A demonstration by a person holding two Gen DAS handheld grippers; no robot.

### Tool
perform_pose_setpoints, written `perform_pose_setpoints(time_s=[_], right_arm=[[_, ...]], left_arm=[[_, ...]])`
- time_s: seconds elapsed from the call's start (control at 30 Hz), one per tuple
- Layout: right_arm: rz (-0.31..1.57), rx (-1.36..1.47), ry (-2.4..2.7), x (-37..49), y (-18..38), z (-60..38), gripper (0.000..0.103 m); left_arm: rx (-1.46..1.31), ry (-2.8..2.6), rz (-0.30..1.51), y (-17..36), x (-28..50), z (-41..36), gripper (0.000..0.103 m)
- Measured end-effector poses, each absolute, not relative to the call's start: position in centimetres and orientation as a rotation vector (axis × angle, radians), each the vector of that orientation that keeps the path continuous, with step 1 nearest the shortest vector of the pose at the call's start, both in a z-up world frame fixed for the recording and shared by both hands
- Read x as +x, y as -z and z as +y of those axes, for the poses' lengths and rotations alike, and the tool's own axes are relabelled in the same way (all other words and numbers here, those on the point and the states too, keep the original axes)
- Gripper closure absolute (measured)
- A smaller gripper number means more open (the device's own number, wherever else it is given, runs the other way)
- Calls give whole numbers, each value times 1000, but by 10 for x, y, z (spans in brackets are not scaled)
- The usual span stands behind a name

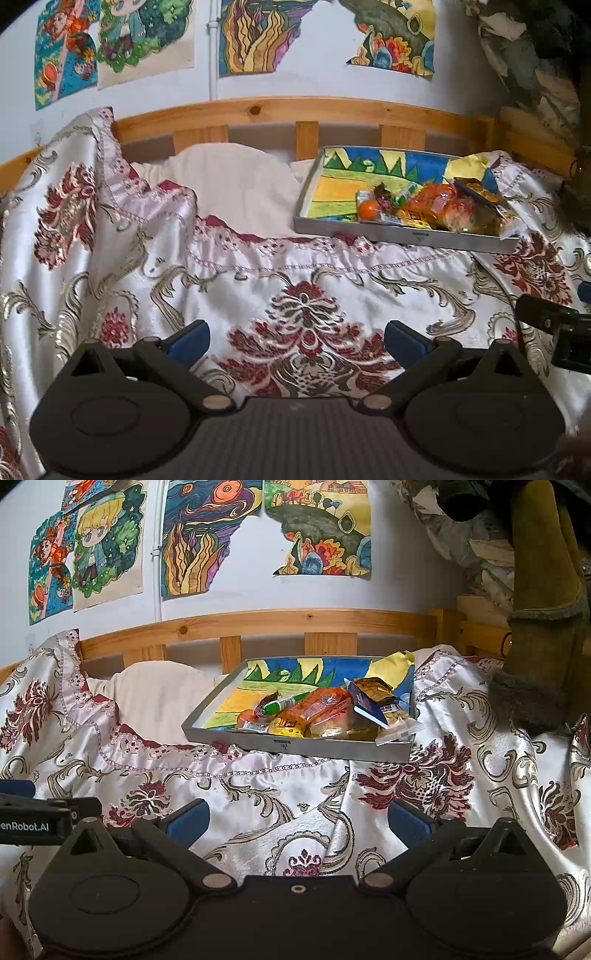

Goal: Organize snacks

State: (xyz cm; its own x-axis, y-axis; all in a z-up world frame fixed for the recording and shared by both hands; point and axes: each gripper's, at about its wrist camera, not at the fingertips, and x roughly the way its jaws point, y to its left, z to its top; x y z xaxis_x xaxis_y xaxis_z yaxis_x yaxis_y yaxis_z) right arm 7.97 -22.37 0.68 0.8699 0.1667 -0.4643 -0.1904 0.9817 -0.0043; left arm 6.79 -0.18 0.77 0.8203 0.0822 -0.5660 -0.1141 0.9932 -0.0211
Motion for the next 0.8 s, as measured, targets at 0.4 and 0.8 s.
perform_pose_setpoints(time_s=[0.4,0.8], right_arm=[[483,-52,-187,79,-6,-223,1],[483,-53,-186,80,-6,-223,1]], left_arm=[[-61,-115,603,-6,66,-2,1],[-64,-122,614,-5,66,-1,1]])
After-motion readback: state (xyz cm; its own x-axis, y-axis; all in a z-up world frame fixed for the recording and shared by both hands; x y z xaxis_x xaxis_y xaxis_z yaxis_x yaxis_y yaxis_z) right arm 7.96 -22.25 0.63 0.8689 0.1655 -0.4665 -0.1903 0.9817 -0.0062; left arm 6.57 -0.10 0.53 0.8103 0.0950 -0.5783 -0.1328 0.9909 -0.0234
